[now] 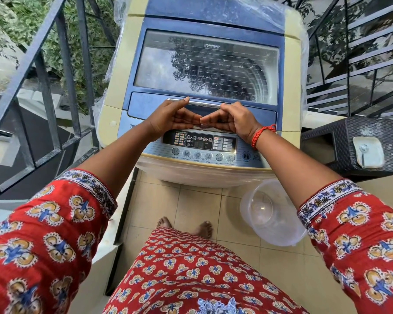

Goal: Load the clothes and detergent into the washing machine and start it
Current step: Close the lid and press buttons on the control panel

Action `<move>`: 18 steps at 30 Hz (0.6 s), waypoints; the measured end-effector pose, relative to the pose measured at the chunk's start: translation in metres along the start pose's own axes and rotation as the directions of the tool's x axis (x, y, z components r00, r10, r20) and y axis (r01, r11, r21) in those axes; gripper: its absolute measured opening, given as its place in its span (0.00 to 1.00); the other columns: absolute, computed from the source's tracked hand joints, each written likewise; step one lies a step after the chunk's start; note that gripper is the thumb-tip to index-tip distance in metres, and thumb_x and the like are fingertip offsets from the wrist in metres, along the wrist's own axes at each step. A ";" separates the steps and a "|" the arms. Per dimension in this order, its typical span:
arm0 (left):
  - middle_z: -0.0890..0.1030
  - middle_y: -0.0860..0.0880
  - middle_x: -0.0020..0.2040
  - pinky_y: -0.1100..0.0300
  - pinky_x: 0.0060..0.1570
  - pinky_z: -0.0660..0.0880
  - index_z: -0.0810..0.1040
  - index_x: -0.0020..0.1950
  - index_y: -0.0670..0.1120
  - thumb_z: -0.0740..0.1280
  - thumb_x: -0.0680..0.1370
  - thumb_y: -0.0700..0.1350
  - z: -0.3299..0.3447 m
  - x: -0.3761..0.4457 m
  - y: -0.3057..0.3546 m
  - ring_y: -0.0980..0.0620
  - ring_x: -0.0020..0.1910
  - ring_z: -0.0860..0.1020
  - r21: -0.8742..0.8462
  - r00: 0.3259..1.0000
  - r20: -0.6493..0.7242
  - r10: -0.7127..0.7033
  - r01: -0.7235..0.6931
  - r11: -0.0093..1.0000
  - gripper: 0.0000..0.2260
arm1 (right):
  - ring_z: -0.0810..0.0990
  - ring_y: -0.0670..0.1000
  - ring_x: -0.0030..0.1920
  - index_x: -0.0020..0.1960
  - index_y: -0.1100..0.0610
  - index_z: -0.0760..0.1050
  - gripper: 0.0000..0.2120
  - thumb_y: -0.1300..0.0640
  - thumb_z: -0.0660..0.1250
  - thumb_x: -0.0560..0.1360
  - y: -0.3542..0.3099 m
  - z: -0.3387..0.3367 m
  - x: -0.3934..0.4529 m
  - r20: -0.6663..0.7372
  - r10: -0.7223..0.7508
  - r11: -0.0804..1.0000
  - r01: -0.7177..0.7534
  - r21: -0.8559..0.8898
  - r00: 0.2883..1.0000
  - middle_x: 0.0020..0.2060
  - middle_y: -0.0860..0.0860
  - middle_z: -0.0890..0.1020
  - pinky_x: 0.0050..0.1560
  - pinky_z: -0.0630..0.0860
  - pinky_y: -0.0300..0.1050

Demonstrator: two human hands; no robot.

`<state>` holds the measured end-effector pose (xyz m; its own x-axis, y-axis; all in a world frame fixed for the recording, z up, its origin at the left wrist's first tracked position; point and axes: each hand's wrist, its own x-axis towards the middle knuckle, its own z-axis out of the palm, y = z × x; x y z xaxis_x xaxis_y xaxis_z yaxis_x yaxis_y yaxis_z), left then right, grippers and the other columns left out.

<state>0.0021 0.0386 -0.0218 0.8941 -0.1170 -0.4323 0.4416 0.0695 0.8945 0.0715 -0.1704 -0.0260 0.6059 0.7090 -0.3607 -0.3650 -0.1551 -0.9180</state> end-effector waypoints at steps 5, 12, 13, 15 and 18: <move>0.86 0.42 0.47 0.57 0.53 0.80 0.84 0.47 0.40 0.57 0.81 0.53 0.000 0.000 0.001 0.45 0.53 0.83 0.001 1.000 -0.003 -0.003 0.003 1.000 0.22 | 0.82 0.58 0.56 0.57 0.74 0.76 0.25 0.59 0.45 0.83 -0.001 0.000 0.000 -0.001 0.011 1.000 -0.011 -0.023 1.000 0.54 0.68 0.80 0.53 0.77 0.38; 0.86 0.42 0.48 0.58 0.51 0.80 0.83 0.49 0.39 0.57 0.81 0.54 0.001 0.000 0.000 0.45 0.53 0.83 0.007 1.000 -0.003 -0.007 0.007 1.000 0.22 | 0.82 0.57 0.57 0.54 0.71 0.79 0.25 0.58 0.46 0.83 0.000 0.000 0.001 -0.002 0.029 0.999 -0.029 -0.015 1.000 0.54 0.66 0.81 0.59 0.77 0.43; 0.86 0.42 0.47 0.58 0.51 0.80 0.83 0.49 0.39 0.57 0.81 0.54 0.001 0.000 0.000 0.46 0.53 0.83 0.007 1.000 -0.005 -0.009 0.009 1.000 0.22 | 0.81 0.58 0.57 0.52 0.69 0.80 0.25 0.58 0.46 0.83 0.000 -0.001 0.001 0.000 0.031 0.999 -0.031 -0.011 1.000 0.53 0.64 0.82 0.62 0.75 0.45; 0.86 0.42 0.47 0.58 0.52 0.80 0.83 0.48 0.39 0.56 0.82 0.53 0.001 0.000 0.000 0.46 0.53 0.83 0.014 1.000 -0.011 -0.010 0.010 1.000 0.22 | 0.81 0.58 0.57 0.51 0.67 0.81 0.25 0.58 0.46 0.83 0.001 -0.001 0.002 0.005 0.029 1.000 -0.029 -0.003 1.000 0.53 0.64 0.83 0.63 0.75 0.46; 0.85 0.42 0.48 0.57 0.52 0.80 0.84 0.48 0.40 0.56 0.82 0.53 0.002 0.000 0.000 0.45 0.53 0.83 0.015 1.000 -0.015 -0.010 0.010 1.000 0.22 | 0.82 0.56 0.57 0.51 0.68 0.80 0.25 0.58 0.46 0.83 0.000 -0.001 0.001 0.005 0.034 0.999 -0.034 0.006 0.999 0.53 0.64 0.82 0.58 0.77 0.41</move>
<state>0.0019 0.0370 -0.0219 0.8907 -0.1028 -0.4429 0.4496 0.0538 0.8916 0.0727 -0.1701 -0.0268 0.5901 0.7066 -0.3905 -0.3894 -0.1746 -0.9044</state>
